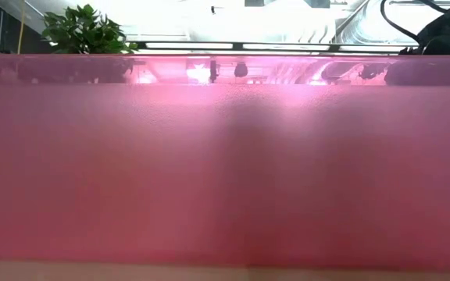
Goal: Pick and place pill bottles into a basket
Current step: Put the bottom white pill bottle into the red bin
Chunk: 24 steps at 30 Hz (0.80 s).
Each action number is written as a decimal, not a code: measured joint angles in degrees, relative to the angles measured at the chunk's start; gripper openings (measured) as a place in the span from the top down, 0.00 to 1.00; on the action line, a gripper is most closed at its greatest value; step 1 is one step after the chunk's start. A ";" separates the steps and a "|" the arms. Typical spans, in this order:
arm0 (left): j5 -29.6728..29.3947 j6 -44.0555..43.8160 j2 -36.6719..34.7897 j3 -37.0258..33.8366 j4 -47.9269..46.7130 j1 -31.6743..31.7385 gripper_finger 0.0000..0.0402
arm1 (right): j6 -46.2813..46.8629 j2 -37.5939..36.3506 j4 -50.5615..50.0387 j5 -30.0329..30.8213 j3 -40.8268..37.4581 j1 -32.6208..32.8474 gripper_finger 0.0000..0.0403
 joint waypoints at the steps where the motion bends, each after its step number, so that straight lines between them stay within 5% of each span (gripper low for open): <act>1: 1.39 1.10 -0.83 -1.26 2.72 0.02 0.27 | 0.02 0.00 0.02 0.03 0.00 0.00 0.44; 13: 19.75 -2.04 -10.58 -28.19 25.20 9.93 0.37 | 0.15 0.00 0.02 -0.06 0.00 0.01 0.44; 24: 31.76 -5.15 -8.65 -38.48 25.87 21.47 0.54 | 1.53 0.00 0.02 -0.59 0.00 0.01 0.44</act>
